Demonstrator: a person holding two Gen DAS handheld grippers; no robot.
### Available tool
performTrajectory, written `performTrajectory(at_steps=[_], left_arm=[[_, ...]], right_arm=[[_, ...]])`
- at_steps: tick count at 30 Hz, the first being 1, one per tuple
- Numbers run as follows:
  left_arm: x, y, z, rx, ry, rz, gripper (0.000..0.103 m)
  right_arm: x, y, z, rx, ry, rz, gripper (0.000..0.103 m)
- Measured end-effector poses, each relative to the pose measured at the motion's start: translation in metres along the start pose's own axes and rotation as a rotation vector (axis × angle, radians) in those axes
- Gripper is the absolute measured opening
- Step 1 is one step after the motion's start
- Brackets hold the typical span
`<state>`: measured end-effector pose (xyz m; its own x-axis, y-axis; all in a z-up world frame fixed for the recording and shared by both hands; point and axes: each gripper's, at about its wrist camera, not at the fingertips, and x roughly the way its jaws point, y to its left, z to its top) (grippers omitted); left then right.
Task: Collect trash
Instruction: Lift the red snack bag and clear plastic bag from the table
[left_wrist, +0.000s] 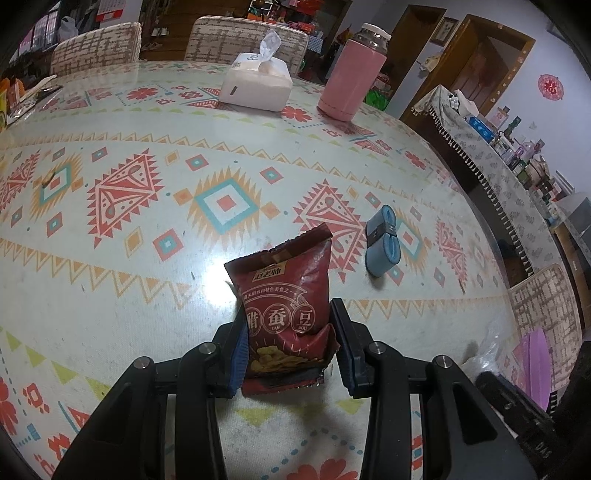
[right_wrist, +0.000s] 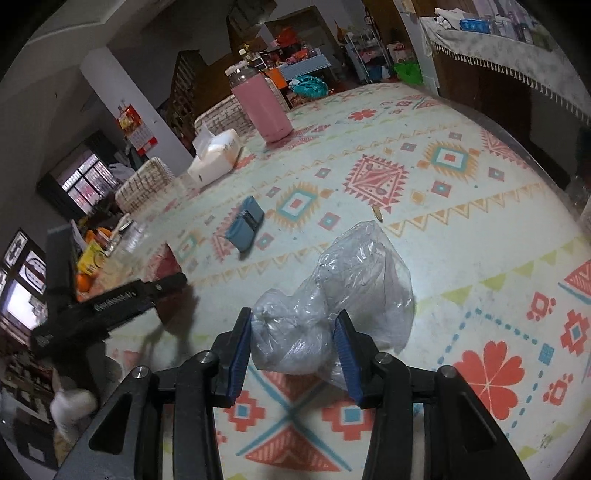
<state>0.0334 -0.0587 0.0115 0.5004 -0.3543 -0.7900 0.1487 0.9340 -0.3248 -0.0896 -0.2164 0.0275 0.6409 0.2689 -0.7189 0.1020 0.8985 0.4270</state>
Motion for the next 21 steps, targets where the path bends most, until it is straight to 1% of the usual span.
performTrajectory(at_steps=[5, 12, 17, 21], left_arm=[[0.0, 0.0, -0.001, 0.0, 0.001, 0.0, 0.039], [0.002, 0.0, -0.001, -0.008, 0.01, -0.004, 0.041], [0.003, 0.001, -0.002, -0.014, 0.012, -0.011, 0.042], [0.002, 0.002, -0.001, -0.018, 0.012, -0.021, 0.045]], right_arm=[[0.013, -0.003, -0.004, 0.004, 0.028, -0.019, 0.05], [0.011, -0.002, -0.011, -0.014, -0.023, -0.031, 0.051], [0.011, -0.001, -0.012, -0.02, -0.031, -0.037, 0.052], [0.011, 0.002, -0.013, -0.03, -0.032, -0.046, 0.053]])
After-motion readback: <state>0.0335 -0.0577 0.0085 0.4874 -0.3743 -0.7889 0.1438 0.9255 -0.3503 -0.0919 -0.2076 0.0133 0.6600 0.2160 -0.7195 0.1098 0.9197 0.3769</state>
